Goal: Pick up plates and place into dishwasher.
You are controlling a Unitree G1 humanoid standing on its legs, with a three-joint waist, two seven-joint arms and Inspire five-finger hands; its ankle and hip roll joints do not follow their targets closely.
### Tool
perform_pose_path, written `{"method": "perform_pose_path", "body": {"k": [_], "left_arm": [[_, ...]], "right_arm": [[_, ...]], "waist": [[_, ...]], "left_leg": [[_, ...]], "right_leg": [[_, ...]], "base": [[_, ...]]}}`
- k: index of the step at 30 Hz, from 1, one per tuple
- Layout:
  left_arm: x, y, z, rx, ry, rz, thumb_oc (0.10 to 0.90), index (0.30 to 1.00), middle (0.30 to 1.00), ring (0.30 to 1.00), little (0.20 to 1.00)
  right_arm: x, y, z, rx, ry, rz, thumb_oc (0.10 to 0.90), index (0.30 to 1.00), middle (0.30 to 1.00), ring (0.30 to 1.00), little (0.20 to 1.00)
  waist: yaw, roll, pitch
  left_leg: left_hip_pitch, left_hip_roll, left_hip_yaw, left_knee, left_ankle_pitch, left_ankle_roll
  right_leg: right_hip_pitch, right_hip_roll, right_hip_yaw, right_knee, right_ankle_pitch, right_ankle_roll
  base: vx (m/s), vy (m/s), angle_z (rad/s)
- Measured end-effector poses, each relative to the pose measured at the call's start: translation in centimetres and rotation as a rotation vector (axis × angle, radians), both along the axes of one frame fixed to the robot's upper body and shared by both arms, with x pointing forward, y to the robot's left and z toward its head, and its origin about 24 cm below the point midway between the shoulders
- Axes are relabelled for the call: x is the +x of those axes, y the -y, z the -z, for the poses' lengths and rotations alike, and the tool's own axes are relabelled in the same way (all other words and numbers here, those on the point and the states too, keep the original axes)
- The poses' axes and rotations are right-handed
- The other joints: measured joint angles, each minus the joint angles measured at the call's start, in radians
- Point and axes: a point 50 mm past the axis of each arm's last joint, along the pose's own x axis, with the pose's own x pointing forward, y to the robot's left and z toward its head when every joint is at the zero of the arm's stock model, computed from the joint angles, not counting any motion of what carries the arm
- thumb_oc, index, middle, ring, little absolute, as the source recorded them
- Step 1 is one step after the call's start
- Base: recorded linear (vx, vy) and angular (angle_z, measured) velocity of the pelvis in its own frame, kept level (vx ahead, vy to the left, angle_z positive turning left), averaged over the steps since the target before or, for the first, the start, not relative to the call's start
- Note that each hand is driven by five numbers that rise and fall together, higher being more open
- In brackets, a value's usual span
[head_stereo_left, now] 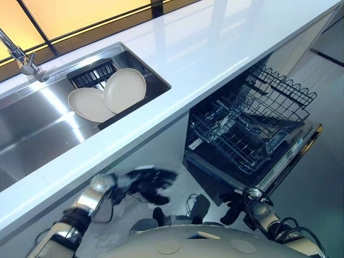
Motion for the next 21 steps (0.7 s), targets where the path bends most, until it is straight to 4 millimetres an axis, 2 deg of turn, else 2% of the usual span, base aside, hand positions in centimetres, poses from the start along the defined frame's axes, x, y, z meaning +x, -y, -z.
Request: {"method": "perform_pose_path", "body": {"k": [1, 2, 5, 8, 11, 13, 16, 17, 21], "left_arm": [[0.1, 1.4, -1.0, -0.136, -0.047, 0.01, 0.8, 0.9, 0.9, 0.9, 0.9], [-0.1, 3.5, -2.3, -0.343, -0.147, 0.03, 0.8, 0.9, 0.9, 0.9, 0.9], [-1.2, 6.8, -3.7, -0.624, -0.363, 0.109, 0.8, 0.9, 0.9, 0.9, 0.9], [-1.2, 7.4, -4.6, -0.753, -0.46, 0.075, 0.8, 0.9, 0.9, 0.9, 0.9], [-0.2, 6.7, -6.1, -0.85, -0.43, -0.037, 0.8, 0.9, 0.9, 0.9, 0.9], [0.9, 5.2, -7.4, -0.898, -0.265, -0.146, 0.8, 0.9, 0.9, 0.9, 0.9], [2.5, 1.9, -9.6, -0.873, 0.095, -0.369, 0.8, 0.9, 0.9, 0.9, 0.9], [3.1, 0.1, -10.8, -0.822, 0.282, -0.498, 0.8, 0.9, 0.9, 0.9, 0.9], [4.0, -5.9, -14.9, -0.503, 0.84, -0.916, 0.8, 0.9, 0.9, 0.9, 0.9]], "right_arm": [[0.3, -0.1, -0.1, 0.004, 0.006, -0.002, 0.8, 0.9, 0.9, 0.9, 0.9], [0.5, -0.3, -0.2, 0.009, 0.003, -0.003, 0.8, 0.9, 0.9, 0.9, 0.9], [0.5, -0.3, -0.3, 0.004, -0.023, 0.005, 0.8, 0.9, 0.9, 0.9, 0.9], [0.6, -0.5, -0.2, 0.014, -0.041, 0.006, 0.8, 0.9, 0.9, 0.9, 0.9], [0.4, -0.6, -0.1, 0.016, -0.06, 0.0, 0.8, 0.9, 0.9, 0.9, 0.9], [0.3, -0.6, -0.1, 0.024, -0.064, 0.006, 0.8, 0.9, 0.9, 0.9, 0.9], [0.0, -0.6, 0.1, 0.026, -0.073, 0.015, 0.8, 0.9, 0.9, 0.9, 0.9], [-0.1, -0.5, 0.2, 0.026, -0.072, 0.014, 0.8, 0.9, 0.9, 0.9, 0.9], [-1.0, -0.1, 0.6, 0.018, -0.078, 0.018, 0.8, 0.9, 0.9, 0.9, 0.9]], "waist": [[-0.002, 0.001, 0.001], [-0.004, -0.002, 0.003], [-0.001, -0.012, 0.01], [-0.002, -0.022, 0.019], [0.005, -0.032, 0.034], [0.006, -0.035, 0.042], [0.007, -0.034, 0.044], [0.007, -0.033, 0.044], [0.019, -0.031, 0.044]], "left_leg": [[0.001, 0.0, 0.001, 0.0, 0.0, 0.0], [0.002, -0.002, 0.001, 0.001, -0.001, -0.001], [0.004, -0.004, 0.001, 0.004, -0.001, -0.001], [0.014, -0.002, 0.003, 0.004, -0.001, -0.001], [0.025, 0.004, 0.003, 0.0, -0.004, -0.003], [0.022, 0.004, 0.001, 0.0, -0.004, -0.003], [0.021, 0.003, 0.0, 0.001, -0.003, -0.002], [0.021, 0.002, -0.003, 0.001, -0.003, -0.002], [0.021, 0.001, -0.009, 0.005, -0.004, -0.003]], "right_leg": [[0.0, 0.001, 0.002, 0.0, 0.0, 0.0], [0.0, 0.001, 0.005, 0.0, 0.0, 0.0], [0.001, 0.002, 0.006, 0.0, 0.0, 0.0], [0.009, 0.002, 0.007, 0.0, 0.0, 0.0], [0.017, 0.001, 0.008, -0.005, -0.005, 0.006], [0.016, 0.001, 0.007, -0.005, -0.005, 0.006], [0.017, 0.0, 0.007, -0.005, -0.004, 0.006], [0.018, 0.0, 0.005, -0.005, -0.001, 0.001], [0.019, 0.0, 0.003, 0.0, -0.001, 0.001]], "base": [[0.07, -0.072, -0.08], [0.07, -0.072, -0.04], [0.05, -0.058, -0.01], [0.02, -0.028, -0.02], [0.0, 0.0, 0.0], [0.0, 0.0, 0.0], [0.03, 0.021, 0.01], [0.07, 0.048, 0.04], [0.1, 0.057, 0.02]]}}
